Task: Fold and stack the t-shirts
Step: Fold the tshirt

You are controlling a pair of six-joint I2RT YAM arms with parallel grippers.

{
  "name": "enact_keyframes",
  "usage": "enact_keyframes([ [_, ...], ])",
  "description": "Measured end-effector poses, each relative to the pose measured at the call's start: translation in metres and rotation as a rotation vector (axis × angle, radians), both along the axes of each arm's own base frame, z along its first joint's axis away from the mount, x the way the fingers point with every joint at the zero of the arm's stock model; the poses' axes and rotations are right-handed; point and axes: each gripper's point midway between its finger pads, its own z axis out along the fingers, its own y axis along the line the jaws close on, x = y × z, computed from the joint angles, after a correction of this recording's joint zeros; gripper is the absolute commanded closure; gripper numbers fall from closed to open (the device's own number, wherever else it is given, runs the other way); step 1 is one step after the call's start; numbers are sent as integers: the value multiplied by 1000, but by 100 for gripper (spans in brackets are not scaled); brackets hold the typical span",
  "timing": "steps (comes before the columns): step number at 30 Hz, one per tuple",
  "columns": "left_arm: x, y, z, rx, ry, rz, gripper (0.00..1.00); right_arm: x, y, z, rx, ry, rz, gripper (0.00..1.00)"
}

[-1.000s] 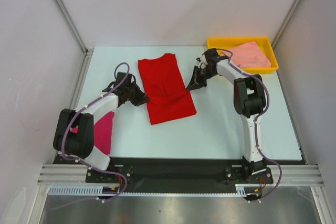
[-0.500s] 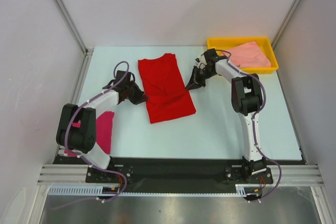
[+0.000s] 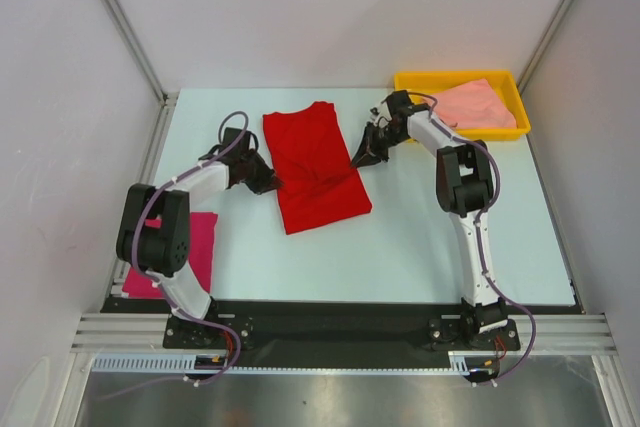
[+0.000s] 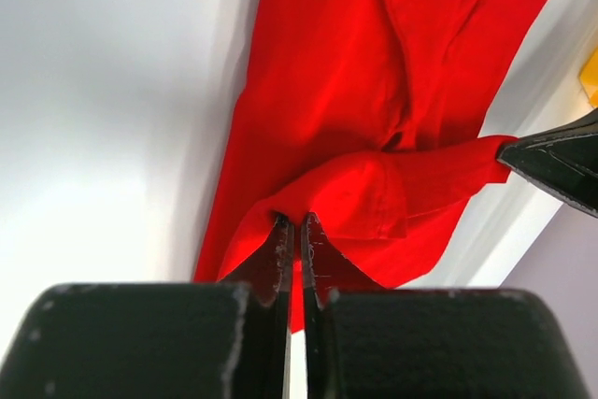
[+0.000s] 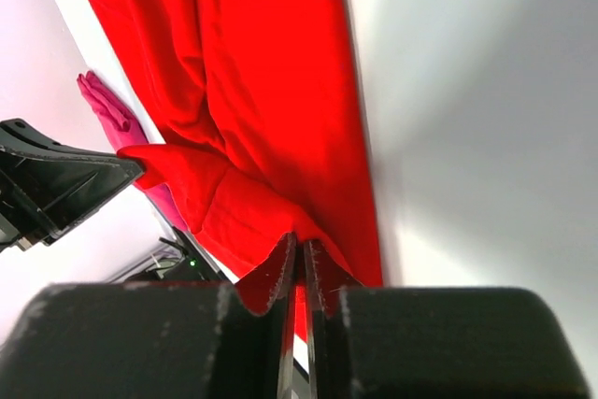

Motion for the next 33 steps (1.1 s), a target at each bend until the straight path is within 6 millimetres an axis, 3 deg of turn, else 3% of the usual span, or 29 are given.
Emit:
enact_keyframes([
  [4,9,0,3,8,-11,-10,86,4,1,-1,1,6,-4,83],
  [5,11,1,4,8,-13,-11,76,6,1,-2,2,4,-6,82],
  [6,12,2,3,12,-15,-12,72,10,1,-1,4,5,-11,79],
  [7,14,4,3,13,-14,-9,68,14,2,-1,8,1,-17,70],
  [10,23,11,-1,12,-10,6,58,29,1,4,27,-6,-48,57],
  [11,27,15,-3,8,-6,13,49,37,1,8,41,-11,-65,55],
  [14,34,32,-6,7,-4,35,39,57,-5,22,78,-35,-111,50],
  [17,38,48,4,35,-44,33,31,71,-21,32,87,-58,-153,46],
  [20,37,52,33,67,-122,-10,33,71,-40,33,37,-69,-167,44],
  [22,33,44,64,78,-212,-60,42,62,-47,36,-11,-77,-158,44],
  [24,27,24,97,61,-325,-127,50,42,-46,39,-68,-91,-126,45],
  [25,22,12,107,47,-371,-162,60,28,-42,43,-93,-98,-100,50],
  [27,5,-19,119,-7,-432,-250,69,-2,-24,50,-126,-122,-37,54],
  [29,-9,-52,110,-87,-448,-341,74,-28,-2,58,-126,-143,25,62],
  [31,-17,-72,87,-148,-407,-393,75,-45,20,62,-94,-168,75,73],
  [33,-19,-83,51,-183,-325,-412,76,-54,37,61,-41,-175,106,81],
])
